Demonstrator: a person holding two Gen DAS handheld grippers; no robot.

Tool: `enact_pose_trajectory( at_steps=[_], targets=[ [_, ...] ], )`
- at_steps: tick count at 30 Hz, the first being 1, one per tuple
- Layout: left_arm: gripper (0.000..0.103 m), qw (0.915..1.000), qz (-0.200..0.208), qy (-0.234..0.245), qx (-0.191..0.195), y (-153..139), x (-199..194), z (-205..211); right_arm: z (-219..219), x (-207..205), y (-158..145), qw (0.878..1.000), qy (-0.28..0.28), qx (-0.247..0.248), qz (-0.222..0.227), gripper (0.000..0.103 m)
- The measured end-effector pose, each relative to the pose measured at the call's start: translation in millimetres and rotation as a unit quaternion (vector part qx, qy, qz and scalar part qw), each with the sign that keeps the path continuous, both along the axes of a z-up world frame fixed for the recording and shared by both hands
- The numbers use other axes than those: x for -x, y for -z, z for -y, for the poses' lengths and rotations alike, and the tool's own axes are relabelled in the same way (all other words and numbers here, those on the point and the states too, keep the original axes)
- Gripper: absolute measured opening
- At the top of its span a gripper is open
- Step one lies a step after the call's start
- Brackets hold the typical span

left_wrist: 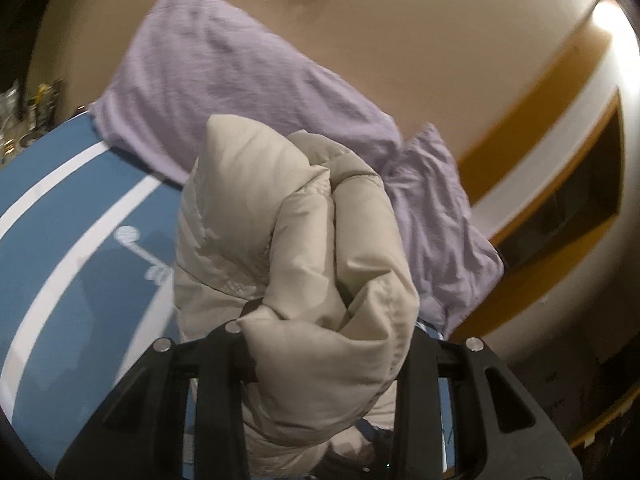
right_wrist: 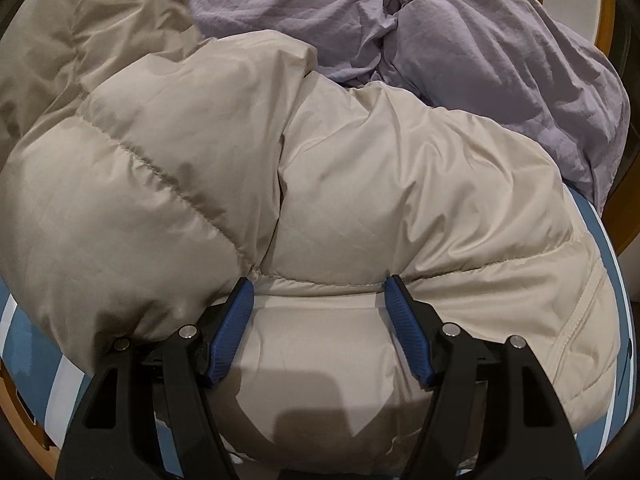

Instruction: Fold large clothes

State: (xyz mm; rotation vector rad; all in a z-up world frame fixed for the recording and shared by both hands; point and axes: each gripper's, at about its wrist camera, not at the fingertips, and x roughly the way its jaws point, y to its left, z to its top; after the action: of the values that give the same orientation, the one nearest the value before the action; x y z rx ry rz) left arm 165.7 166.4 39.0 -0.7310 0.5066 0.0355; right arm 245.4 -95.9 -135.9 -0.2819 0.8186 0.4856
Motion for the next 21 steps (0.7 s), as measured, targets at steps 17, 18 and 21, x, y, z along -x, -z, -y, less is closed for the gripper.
enact_pose_trajectory(
  at_steps=[17, 18, 21],
  targets=[
    [0.033, 0.9798, 0.007, 0.188, -0.067, -17, -60, 153, 67, 3, -33, 0.999, 0.012, -0.052, -0.003, 0.069],
    [0.034, 0.9785, 0.005, 0.195, -0.069, -16, -63, 159, 74, 4, -35, 0.999, 0.020, -0.051, 0.001, 0.069],
    [0.034, 0.9710, -0.007, 0.225, -0.081, -10, -75, 187, 106, 5, -37, 0.997, 0.061, -0.049, 0.011, 0.069]
  ],
)
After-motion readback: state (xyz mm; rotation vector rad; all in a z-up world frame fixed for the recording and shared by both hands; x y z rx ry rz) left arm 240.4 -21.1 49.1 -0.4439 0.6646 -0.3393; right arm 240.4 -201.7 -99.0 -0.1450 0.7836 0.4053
